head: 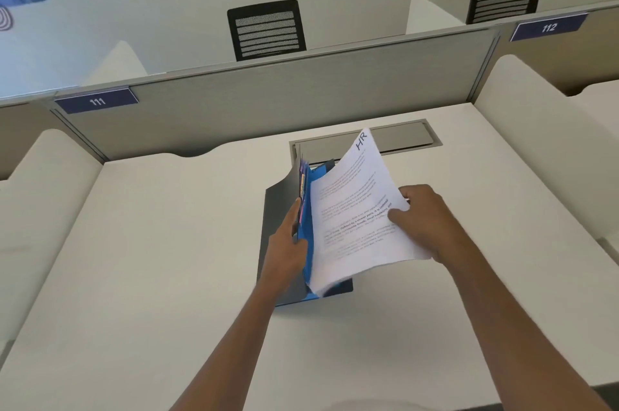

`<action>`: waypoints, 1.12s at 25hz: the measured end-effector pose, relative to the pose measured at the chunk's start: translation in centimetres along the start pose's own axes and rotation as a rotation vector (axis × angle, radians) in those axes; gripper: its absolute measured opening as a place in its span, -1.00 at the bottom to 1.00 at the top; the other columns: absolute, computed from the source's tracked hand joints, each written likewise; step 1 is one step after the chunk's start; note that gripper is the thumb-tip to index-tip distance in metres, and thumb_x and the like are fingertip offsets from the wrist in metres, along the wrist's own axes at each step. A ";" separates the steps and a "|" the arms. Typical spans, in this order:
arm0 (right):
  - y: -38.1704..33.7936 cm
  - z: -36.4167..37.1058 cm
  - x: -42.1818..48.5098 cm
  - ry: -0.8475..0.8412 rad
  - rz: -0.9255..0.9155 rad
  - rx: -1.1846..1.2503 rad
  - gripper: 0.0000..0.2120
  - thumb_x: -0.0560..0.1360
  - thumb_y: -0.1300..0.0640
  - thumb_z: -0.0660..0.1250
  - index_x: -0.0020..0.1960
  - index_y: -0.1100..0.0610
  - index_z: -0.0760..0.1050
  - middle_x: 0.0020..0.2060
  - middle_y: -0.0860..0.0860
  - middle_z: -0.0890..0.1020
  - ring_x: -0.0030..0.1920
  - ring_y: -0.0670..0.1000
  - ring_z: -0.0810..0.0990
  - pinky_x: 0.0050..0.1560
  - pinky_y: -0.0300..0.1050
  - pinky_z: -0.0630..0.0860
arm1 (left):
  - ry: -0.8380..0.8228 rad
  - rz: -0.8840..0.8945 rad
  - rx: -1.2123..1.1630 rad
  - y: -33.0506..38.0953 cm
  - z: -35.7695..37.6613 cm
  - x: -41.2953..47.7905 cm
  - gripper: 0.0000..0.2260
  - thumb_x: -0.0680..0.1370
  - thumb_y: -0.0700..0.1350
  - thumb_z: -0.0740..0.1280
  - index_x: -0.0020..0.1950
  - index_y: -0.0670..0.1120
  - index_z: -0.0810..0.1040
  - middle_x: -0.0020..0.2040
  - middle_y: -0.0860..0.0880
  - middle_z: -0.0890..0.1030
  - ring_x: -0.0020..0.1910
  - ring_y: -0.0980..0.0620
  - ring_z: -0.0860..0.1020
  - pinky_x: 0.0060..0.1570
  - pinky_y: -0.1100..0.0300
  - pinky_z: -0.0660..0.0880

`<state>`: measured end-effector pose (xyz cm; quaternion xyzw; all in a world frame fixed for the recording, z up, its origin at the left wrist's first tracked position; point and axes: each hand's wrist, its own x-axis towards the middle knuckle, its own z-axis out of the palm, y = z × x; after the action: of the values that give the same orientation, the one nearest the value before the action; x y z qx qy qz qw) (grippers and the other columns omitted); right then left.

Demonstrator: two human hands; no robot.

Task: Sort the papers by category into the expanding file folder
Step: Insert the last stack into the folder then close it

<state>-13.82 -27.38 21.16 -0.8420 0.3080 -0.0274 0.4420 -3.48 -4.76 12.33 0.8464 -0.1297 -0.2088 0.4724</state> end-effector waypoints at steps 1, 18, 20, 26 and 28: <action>-0.2 0.8 0.2 0.012 -0.016 -0.001 -0.87 0.50 0.25 0.31 -0.01 0.17 0.61 -0.09 0.06 0.68 -0.15 0.10 0.62 -0.33 -0.18 0.41 | 0.004 0.020 0.013 0.1 0.0 -0.1 -0.41 0.69 -0.09 0.29 0.61 0.37 0.19 0.10 0.46 0.50 0.10 0.24 0.62 0.05 0.03 0.71; 0.4 6.9 -1.2 0.075 -0.131 -0.173 -0.88 0.60 0.31 0.15 -0.06 0.17 0.42 -0.17 0.10 0.59 -0.35 0.00 0.45 -0.46 -0.22 0.29 | 0.012 0.033 0.110 -0.5 0.8 0.5 -0.39 0.68 -0.10 0.31 0.63 0.34 0.19 0.39 0.15 0.54 0.11 0.12 0.63 -0.11 0.11 0.70; 0.2 7.4 -1.2 0.094 -0.130 -0.184 -0.91 0.63 0.30 0.17 0.01 0.18 0.43 -0.12 0.10 0.60 -0.33 -0.02 0.45 -0.48 -0.24 0.28 | 0.005 0.039 0.118 -0.6 1.1 0.2 -0.40 0.68 -0.07 0.33 0.64 0.30 0.21 0.35 0.14 0.56 0.02 0.23 0.61 -0.12 0.12 0.69; 0.5 9.4 -0.4 0.059 -0.145 -0.195 -0.92 0.67 0.18 0.21 0.12 0.17 0.43 -0.05 0.09 0.60 -0.13 0.05 0.63 -0.37 -0.25 0.47 | 0.015 0.063 0.076 0.0 1.3 0.1 -0.44 0.67 -0.04 0.35 0.62 0.27 0.24 0.26 0.14 0.56 0.09 0.12 0.60 0.03 0.00 0.71; 0.8 10.7 -0.3 0.028 -0.149 -0.216 -0.88 0.67 0.16 0.23 0.18 0.15 0.42 -0.01 0.08 0.59 -0.06 0.06 0.64 -0.25 -0.18 0.59 | 0.024 0.068 0.089 -0.1 1.2 0.4 -0.42 0.67 -0.05 0.35 0.64 0.22 0.23 0.27 0.11 0.57 0.13 0.08 0.60 0.01 0.05 0.71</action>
<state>-11.09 -19.77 14.11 -0.9048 0.2520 -0.0386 0.3412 -3.72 -5.79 11.54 0.8640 -0.1618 -0.1768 0.4427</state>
